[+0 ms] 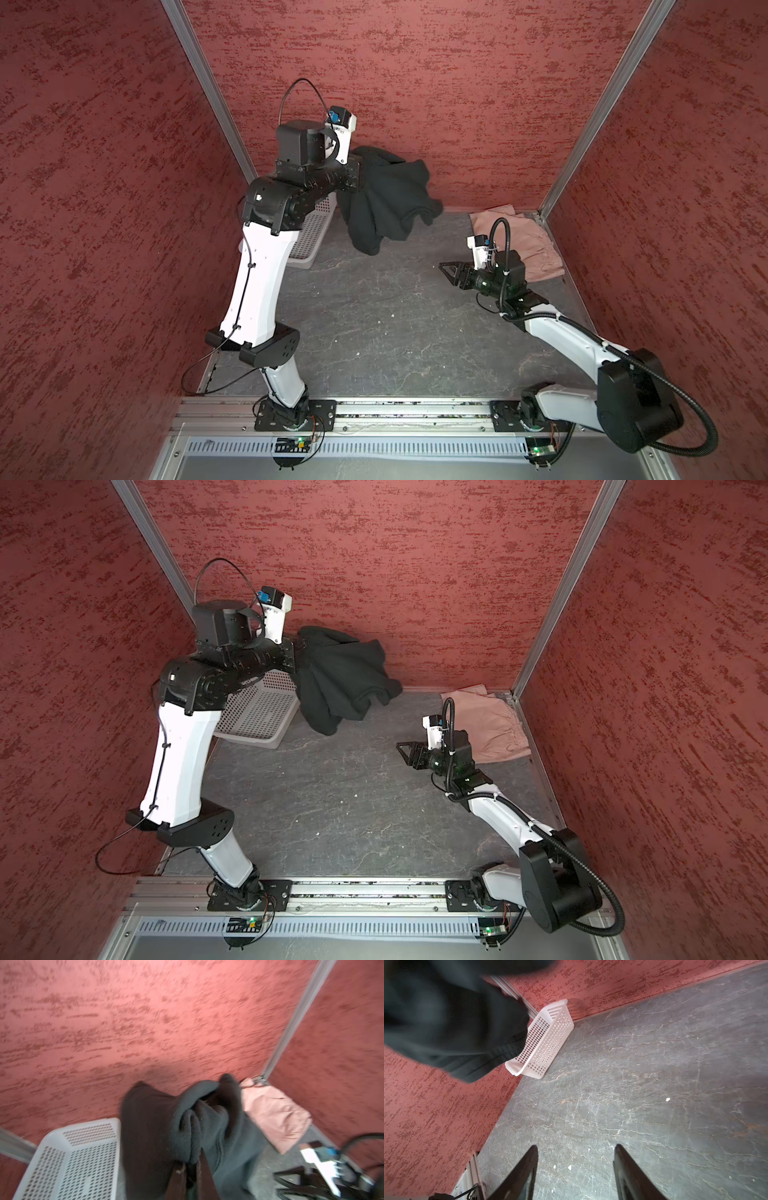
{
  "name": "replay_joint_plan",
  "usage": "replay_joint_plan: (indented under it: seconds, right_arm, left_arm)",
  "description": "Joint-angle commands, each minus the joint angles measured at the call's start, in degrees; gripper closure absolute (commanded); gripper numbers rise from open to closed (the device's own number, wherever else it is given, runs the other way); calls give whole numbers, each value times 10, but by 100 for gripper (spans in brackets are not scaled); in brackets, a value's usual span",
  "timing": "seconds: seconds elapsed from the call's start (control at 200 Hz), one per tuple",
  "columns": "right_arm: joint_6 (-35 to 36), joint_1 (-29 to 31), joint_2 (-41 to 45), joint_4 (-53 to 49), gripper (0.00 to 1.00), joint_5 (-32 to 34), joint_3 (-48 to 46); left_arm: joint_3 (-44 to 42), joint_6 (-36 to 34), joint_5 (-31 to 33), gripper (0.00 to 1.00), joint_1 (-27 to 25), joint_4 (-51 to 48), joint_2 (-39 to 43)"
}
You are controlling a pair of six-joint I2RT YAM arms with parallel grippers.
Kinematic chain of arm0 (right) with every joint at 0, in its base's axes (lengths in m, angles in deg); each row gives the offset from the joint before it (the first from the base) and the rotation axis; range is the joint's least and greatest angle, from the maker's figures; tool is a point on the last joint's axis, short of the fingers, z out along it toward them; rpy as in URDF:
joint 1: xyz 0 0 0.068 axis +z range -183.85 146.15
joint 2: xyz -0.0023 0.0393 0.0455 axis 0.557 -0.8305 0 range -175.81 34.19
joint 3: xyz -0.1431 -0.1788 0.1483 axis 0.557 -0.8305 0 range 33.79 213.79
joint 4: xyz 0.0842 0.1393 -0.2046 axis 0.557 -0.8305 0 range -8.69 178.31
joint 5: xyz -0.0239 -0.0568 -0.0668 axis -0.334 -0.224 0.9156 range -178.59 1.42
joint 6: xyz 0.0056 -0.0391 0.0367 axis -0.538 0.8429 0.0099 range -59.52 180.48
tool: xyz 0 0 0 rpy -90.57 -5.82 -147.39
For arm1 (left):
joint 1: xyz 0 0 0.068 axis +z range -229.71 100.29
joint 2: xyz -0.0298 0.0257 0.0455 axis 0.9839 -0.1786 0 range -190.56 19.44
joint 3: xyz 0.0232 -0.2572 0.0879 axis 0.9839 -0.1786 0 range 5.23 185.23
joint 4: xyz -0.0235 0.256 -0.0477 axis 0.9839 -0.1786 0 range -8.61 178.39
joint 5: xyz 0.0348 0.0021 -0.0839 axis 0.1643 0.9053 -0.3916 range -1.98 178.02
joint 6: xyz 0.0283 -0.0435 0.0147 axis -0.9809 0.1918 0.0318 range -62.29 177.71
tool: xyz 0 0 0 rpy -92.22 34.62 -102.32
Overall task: Fold and stack the shorts
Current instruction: 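Lift the dark garment out of the basket with the left gripper, then lay the dark garment on the table near the robot with the left gripper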
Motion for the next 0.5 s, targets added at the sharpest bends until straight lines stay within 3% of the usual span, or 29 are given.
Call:
replay_joint_plan:
  seconds: [0.0,0.09,0.26,0.396,0.496]
  right_arm:
    - [34,4,13,-40,40,40,23]
    - [45,4,39,-111,40,114,39]
    - [30,2,95,-170,38,233,14]
    - [17,2,109,-172,37,227,-12]
    - [23,2,104,-171,37,182,-10]
  left_arm:
    - [-29,52,-37,100,5,-8,-1]
    - [-131,78,-41,100,4,6,20]
    - [-463,118,-66,100,12,159,97]
    - [-670,168,-103,100,18,283,102]
    - [-707,172,-115,100,20,308,66]
